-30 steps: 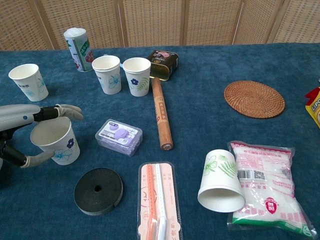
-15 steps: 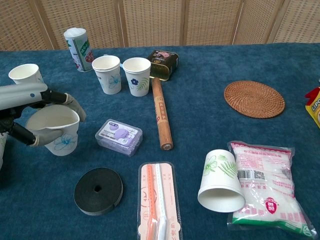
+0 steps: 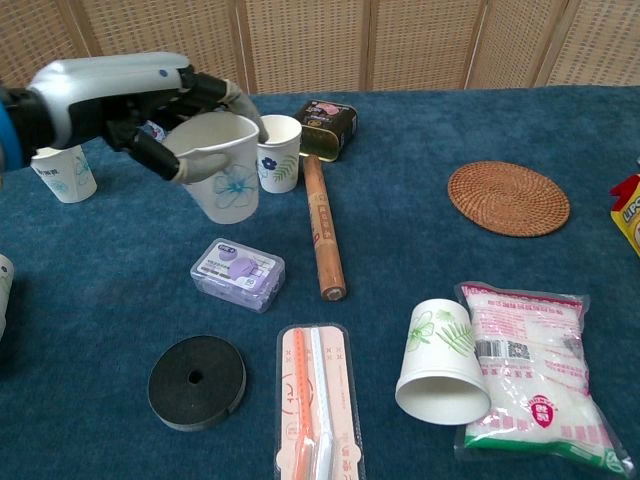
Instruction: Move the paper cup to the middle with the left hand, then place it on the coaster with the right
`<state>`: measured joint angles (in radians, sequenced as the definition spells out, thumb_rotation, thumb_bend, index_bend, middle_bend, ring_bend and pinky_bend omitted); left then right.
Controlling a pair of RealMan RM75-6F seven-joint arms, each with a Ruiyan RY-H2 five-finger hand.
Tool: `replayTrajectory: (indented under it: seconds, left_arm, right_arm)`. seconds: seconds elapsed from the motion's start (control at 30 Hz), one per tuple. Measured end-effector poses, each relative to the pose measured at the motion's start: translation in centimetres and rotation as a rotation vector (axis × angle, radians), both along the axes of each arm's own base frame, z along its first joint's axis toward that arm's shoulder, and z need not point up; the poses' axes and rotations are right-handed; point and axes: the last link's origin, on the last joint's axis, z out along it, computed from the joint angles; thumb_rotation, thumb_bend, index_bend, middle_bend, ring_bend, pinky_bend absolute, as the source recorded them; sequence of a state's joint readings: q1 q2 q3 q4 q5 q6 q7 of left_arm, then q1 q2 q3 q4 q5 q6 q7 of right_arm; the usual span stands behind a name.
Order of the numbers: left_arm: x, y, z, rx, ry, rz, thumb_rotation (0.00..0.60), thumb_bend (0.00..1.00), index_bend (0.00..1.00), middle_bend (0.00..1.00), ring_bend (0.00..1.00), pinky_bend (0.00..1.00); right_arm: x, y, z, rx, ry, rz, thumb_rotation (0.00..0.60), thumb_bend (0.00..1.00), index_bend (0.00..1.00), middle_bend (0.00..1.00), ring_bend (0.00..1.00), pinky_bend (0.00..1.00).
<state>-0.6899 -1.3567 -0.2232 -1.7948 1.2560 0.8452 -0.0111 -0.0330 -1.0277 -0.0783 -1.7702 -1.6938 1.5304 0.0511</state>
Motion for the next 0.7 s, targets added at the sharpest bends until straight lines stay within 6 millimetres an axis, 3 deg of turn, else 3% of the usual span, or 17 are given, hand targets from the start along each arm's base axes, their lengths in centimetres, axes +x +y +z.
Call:
replayTrajectory:
  seconds: [0.53, 0.7]
  left_arm:
    - [8.2, 3.6, -9.5, -0.075, -0.025, -0.067, 0.6, 0.53, 0.31, 0.24, 0.29, 0.51]
    - [9.8, 4.4, -11.4, -0.083, -0.016, -0.081, 0.6, 0.53, 0.31, 0.24, 0.28, 0.5]
  right_arm:
    - [-0.2, 2.4, 1.0, -0.019, -0.015, -0.002, 0.6, 0.3, 0.0, 0.0, 0.0, 0.0]
    - [-0.5, 2.8, 1.3, -0.03, -0.02, -0.014, 0.6, 0.3, 0.0, 0.0, 0.0, 0.0]
